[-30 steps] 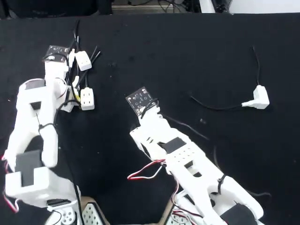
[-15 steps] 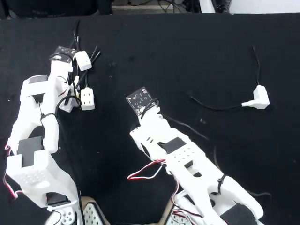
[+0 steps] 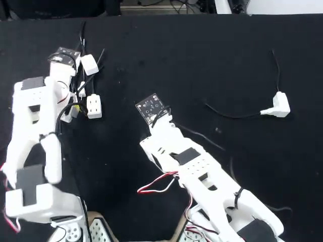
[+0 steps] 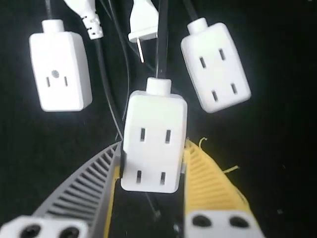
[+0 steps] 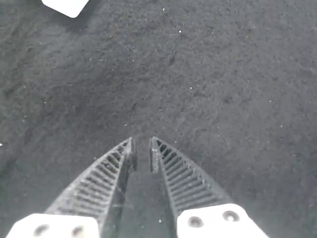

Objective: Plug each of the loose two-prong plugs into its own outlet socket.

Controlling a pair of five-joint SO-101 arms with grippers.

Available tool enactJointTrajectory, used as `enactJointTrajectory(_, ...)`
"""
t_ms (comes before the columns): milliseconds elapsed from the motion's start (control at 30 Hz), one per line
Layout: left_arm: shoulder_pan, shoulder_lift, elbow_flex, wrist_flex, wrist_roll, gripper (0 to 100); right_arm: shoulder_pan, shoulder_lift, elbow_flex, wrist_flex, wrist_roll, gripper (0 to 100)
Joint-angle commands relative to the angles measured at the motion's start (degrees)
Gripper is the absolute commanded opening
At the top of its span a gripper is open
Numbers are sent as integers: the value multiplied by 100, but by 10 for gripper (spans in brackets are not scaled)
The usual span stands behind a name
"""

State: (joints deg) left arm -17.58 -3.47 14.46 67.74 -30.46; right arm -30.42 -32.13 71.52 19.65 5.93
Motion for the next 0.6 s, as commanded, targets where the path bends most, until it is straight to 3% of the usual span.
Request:
enactJointTrajectory(0, -48, -765, -189, 527, -18, 30, -53, -171, -22, -123, 44, 53)
enactJointTrajectory(167, -22, -1354, -189, 1591, 0, 30, -53, -171, 40, -158, 44, 53)
enactJointTrajectory(367, -57, -2163, -180, 2734, 545, 30, -53, -171, 48, -158, 44, 53)
enactJointTrajectory(567, 101, -3086, 1086, 2848, 818, 30, -35, -180, 48, -123, 44, 53)
